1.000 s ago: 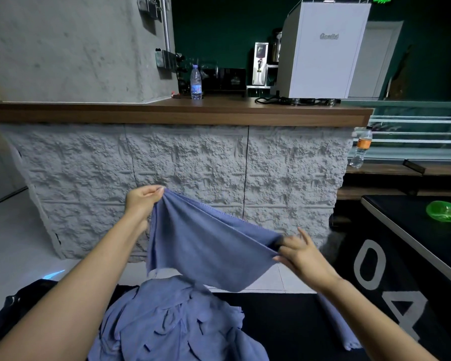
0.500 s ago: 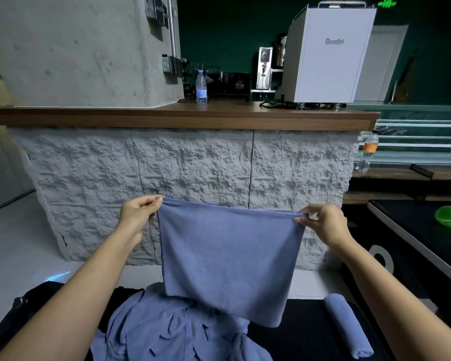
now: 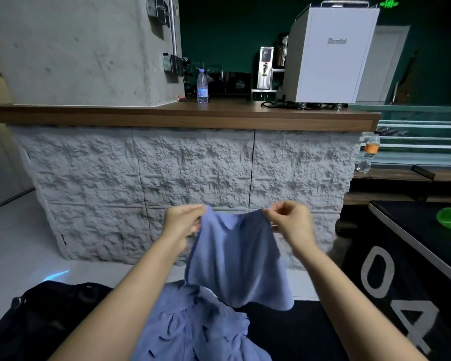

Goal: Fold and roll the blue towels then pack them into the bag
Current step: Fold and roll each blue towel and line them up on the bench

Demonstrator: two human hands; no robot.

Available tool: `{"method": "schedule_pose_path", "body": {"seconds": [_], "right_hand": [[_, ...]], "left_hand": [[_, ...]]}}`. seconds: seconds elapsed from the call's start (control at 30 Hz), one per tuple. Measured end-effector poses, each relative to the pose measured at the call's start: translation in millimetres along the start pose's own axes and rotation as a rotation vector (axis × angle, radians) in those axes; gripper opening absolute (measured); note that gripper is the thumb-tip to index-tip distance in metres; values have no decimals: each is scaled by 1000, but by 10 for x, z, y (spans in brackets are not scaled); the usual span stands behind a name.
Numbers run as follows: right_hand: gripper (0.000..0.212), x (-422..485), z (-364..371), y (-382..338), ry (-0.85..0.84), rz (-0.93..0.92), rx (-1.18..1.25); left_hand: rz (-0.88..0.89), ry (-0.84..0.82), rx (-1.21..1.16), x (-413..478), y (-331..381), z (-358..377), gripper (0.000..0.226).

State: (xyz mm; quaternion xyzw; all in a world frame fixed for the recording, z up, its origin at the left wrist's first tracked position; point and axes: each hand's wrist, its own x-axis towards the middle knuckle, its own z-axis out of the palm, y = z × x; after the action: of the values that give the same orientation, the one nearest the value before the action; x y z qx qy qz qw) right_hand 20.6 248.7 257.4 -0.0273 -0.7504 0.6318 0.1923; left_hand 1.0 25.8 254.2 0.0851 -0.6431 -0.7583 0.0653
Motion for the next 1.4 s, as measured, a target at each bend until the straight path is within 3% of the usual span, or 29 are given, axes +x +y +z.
{"method": "schedule_pose_path", "body": {"seconds": [0.17,0.4,0.6,0.7,0.77,0.9,1.1,1.27,1.33,1.4], "right_hand": [[13,-180,361,-38,-51,-71,-79],[13,-276,298,-64,-32,-98,-65],[14,-327,110,-130,-231,-17,232],[10,-237,-64,-92,-185,-242,-37],[13,-194,-121,-44,-262,-357,-218],[20,-170,-107,65,-425,-358,-325],[25,-230,-279,206,-651,-504,-680],[28,-192,-488,204,-560,-863,-933],[26,-188,-491,173,-552,-929,-942],[29,-211,-477,164,-585,-876,-859]], "left_hand": [[24,-134,24,-259,-88,488,6],[144,-193,86,-386,-129,548,18],[248,-256,110,-407,-123,520,19],[259,-307,173,-370,-98,505,20],[274,-367,209,-359,-79,505,24],[284,-400,248,-300,-68,507,33],[242,-227,320,-78,-95,390,27],[276,-119,465,93,-305,294,30],[296,-101,453,88,-383,340,29],[318,-94,417,76,-416,395,28]]}}
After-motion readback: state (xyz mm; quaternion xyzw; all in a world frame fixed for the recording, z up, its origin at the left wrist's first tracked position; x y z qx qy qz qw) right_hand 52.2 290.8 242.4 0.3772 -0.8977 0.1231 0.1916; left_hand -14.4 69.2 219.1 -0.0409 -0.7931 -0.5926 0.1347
